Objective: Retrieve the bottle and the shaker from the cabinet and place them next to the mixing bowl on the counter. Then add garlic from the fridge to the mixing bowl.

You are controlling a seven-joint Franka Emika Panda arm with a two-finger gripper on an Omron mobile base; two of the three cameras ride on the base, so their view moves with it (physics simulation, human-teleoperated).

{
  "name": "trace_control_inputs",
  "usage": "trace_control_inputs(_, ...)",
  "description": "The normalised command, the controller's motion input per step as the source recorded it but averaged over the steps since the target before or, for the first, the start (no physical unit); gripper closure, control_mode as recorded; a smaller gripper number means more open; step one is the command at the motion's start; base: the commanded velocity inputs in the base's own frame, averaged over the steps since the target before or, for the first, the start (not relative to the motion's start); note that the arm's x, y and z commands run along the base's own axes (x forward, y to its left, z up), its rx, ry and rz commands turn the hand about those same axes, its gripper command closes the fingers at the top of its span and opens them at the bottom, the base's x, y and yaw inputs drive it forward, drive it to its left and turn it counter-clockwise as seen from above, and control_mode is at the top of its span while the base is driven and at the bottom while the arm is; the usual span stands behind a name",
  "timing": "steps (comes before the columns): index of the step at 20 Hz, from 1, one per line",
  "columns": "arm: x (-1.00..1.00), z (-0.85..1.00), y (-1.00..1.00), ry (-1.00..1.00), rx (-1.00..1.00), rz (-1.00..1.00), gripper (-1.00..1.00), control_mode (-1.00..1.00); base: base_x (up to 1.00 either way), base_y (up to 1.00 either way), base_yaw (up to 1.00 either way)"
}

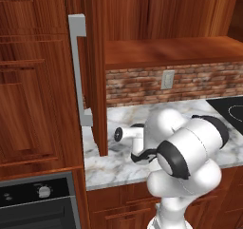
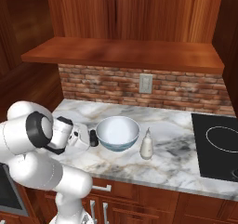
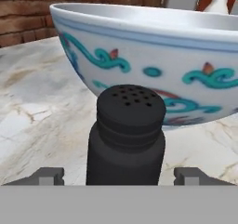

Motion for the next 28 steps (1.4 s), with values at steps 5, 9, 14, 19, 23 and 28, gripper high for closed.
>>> trace_control_inputs(5,-0.18,0.00,0.00,-0.01,0.01,0.00,-1.00,-1.00,0.00,0.00,0.00)
trace_control_inputs(9,-0.23,0.18,0.00,-0.05,0.03,0.00,-1.00,-1.00,0.00,0.00,0.00)
trace_control_inputs(14,-0.25,0.48,0.00,-0.03,0.04,0.00,-1.00,-1.00,0.00,0.00,0.00)
trace_control_inputs(19,-0.21,0.54,0.00,0.00,0.01,0.02,-1.00,-1.00,0.00,0.00,0.00)
trace_control_inputs(23,-0.16,0.46,0.00,0.00,0.00,0.08,-1.00,-1.00,0.00,0.00,0.00)
trace_control_inputs(28,-0.06,0.42,-0.04,0.00,0.00,0.10,-1.00,-1.00,0.00,0.00,0.00)
